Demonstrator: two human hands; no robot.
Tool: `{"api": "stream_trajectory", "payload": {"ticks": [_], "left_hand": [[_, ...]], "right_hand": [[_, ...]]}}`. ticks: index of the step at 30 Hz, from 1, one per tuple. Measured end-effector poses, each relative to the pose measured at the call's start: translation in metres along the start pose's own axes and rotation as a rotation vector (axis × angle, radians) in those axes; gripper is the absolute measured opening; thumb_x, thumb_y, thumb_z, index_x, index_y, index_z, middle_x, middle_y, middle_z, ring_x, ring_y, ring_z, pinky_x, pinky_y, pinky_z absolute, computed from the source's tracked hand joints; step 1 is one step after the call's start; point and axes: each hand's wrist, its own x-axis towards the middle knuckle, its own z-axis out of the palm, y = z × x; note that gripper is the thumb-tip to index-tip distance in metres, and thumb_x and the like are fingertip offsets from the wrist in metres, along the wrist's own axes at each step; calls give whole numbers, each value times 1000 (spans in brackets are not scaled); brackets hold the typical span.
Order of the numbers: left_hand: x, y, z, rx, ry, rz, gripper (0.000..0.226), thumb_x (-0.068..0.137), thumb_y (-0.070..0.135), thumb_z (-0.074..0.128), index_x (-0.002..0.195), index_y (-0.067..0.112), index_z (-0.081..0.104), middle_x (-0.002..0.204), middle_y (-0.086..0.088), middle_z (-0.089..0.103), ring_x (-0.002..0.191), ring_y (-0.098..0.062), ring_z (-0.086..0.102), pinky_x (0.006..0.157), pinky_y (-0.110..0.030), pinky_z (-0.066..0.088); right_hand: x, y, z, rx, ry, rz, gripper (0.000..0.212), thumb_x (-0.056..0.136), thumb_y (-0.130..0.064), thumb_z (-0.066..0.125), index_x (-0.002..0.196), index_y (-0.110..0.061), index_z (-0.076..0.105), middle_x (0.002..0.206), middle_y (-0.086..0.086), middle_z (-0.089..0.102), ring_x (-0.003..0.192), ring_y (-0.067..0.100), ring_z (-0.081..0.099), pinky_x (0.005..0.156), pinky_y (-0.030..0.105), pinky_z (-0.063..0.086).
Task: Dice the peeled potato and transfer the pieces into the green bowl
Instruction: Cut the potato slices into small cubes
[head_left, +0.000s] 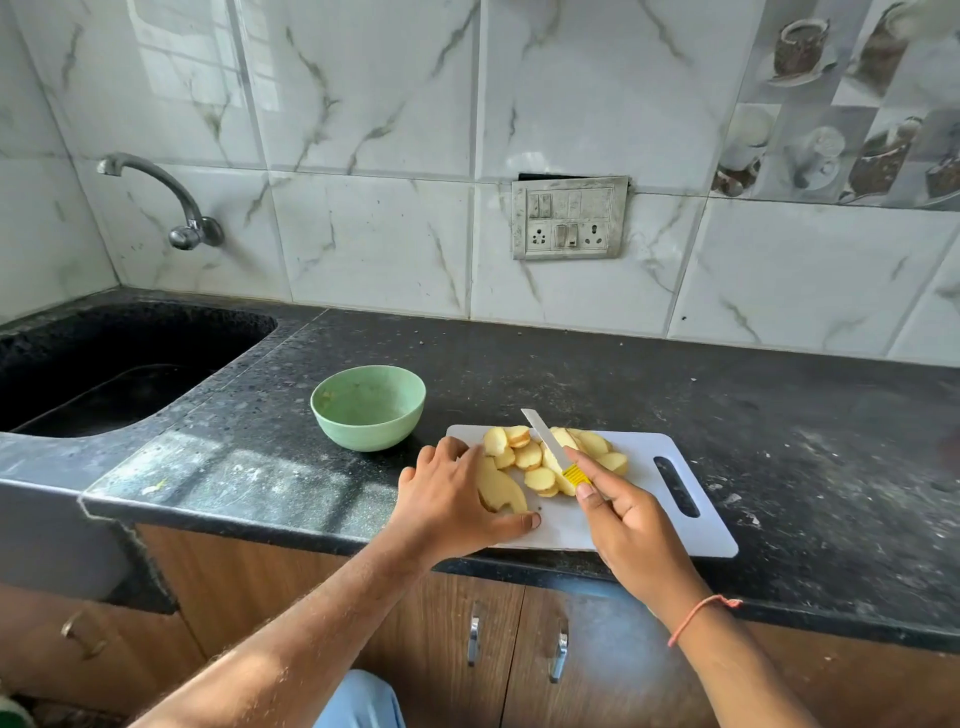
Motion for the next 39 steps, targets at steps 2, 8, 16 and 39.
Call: {"api": "stream_trajectory", "payload": {"ticks": [2, 8, 16, 39], "left_hand": [[5, -1, 3, -19, -11, 2, 96, 62, 98, 55, 136, 38, 49, 122, 13, 39, 122, -17, 41, 105, -43, 42], [7, -5, 5, -86, 8, -5, 83, 69, 85, 57, 137, 37, 52, 128, 14, 43, 122, -16, 42, 106, -41, 45], [6, -12, -8, -163, 6, 144, 92, 69, 79, 53, 150, 38, 44, 140, 14, 40, 129, -16, 39, 110, -44, 43], [54, -34, -58, 230, -266, 765, 50, 91, 53, 71, 138, 49, 55, 135, 29, 57, 129, -4, 40, 105, -40, 47]], "right_hand": [[2, 3, -1, 6, -2, -2, 41, 109, -21, 50, 143, -42, 55, 54, -25, 45, 50, 0, 42, 55, 9, 35], [5, 15, -2, 6, -3, -15, 42, 109, -28, 50, 144, -51, 53, 66, 1, 29, 57, 18, 23, 50, 22, 28], [4, 13, -1, 29, 7, -41, 41, 109, -23, 50, 143, -46, 54, 62, -17, 47, 51, 4, 33, 53, 11, 33], [2, 4, 0, 48, 3, 7, 41, 108, -21, 52, 143, -42, 56, 70, -34, 57, 62, -8, 53, 60, 5, 39]]}}
